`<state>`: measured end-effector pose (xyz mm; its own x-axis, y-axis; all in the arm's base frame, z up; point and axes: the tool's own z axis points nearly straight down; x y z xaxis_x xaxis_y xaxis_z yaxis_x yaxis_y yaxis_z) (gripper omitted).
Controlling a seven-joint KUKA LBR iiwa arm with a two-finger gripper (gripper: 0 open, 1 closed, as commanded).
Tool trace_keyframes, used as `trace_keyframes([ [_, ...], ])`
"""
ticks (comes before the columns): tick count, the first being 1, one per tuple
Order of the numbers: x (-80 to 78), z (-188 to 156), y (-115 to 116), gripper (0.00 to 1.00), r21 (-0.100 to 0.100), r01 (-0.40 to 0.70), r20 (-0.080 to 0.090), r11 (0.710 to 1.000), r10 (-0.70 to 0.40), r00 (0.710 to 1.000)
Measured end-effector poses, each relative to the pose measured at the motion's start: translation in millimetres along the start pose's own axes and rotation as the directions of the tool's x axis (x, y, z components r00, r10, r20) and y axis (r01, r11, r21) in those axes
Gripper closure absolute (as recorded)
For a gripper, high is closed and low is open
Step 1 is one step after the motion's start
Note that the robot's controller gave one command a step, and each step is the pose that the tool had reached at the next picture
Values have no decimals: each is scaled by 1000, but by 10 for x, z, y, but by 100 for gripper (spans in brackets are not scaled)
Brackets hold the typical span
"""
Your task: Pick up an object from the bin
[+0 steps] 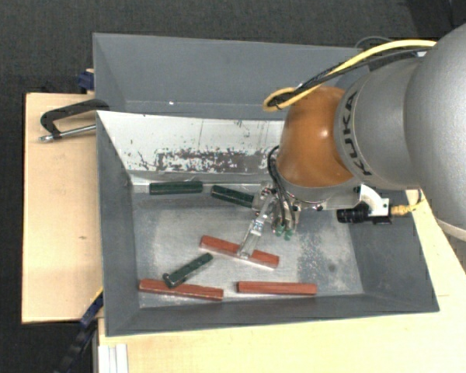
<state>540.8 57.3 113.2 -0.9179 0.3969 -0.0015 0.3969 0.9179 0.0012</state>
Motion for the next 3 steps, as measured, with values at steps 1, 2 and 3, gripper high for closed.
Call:
trace_keyframes([
  [1,75,134,-149,0,-4,43,7,999,-43,999],
  [2,454,425,96,100,-1,139,-2,990,-139,990],
  [3,453,425,95,100,0,140,-2,990,-140,990],
])
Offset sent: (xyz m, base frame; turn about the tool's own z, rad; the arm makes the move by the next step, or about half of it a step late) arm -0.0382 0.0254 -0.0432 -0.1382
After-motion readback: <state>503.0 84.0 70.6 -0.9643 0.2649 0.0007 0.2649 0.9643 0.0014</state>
